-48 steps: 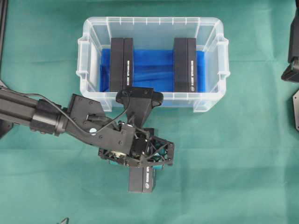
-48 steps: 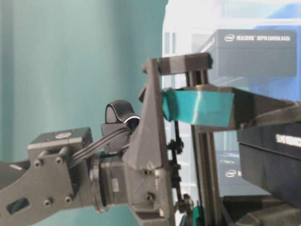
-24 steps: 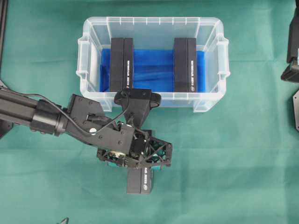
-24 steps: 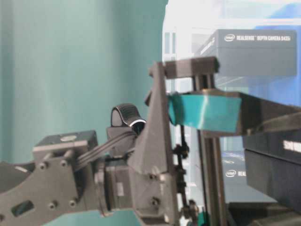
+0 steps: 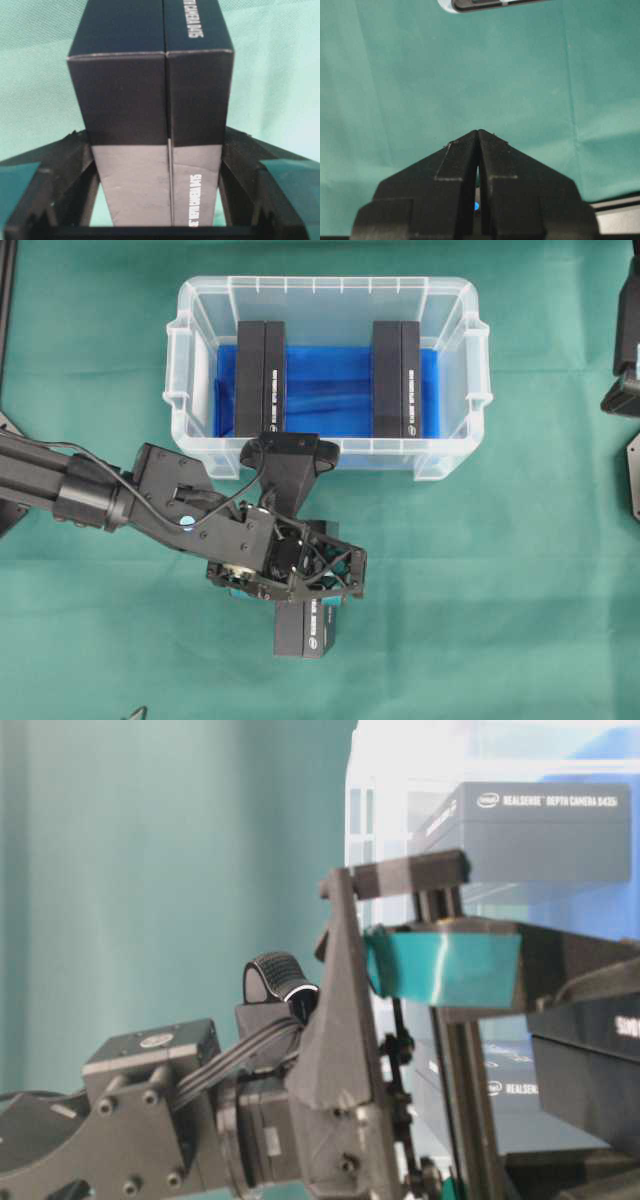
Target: Take the box out of the case with the left arm.
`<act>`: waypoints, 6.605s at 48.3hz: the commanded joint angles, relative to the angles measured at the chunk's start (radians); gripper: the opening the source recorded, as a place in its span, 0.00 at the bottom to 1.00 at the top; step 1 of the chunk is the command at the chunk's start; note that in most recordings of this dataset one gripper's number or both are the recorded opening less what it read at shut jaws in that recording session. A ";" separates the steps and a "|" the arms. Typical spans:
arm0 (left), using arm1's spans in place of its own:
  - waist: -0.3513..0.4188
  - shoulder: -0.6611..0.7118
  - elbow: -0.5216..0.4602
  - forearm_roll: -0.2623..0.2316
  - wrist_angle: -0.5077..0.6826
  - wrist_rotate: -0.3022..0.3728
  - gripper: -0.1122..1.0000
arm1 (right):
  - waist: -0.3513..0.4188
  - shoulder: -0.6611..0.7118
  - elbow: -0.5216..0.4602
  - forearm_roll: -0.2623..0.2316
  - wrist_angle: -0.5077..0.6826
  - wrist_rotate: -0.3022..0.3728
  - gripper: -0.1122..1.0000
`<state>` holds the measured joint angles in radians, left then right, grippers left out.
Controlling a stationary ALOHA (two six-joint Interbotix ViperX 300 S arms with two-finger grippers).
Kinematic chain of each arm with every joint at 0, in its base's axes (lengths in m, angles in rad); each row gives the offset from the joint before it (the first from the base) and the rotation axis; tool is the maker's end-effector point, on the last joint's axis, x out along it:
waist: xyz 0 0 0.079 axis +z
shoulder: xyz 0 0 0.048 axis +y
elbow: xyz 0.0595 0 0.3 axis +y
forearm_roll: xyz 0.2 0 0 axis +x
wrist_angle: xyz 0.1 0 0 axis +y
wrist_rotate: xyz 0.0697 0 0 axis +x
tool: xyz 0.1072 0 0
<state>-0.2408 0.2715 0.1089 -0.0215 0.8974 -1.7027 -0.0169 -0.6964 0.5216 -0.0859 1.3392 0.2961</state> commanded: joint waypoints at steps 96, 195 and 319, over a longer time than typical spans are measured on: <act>-0.074 -0.414 0.011 0.092 0.388 -0.006 0.90 | 0.000 -0.002 -0.015 -0.002 -0.003 0.000 0.10; 0.541 -0.870 0.373 0.077 0.572 0.525 0.90 | 0.000 -0.008 -0.015 -0.008 -0.002 -0.002 0.10; 0.425 -0.238 -0.198 0.071 0.517 0.426 0.90 | 0.000 -0.008 -0.014 -0.002 -0.002 0.000 0.10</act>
<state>0.1841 0.0491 -0.0767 0.0460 1.4174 -1.2793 -0.0169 -0.7026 0.5200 -0.0890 1.3407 0.2930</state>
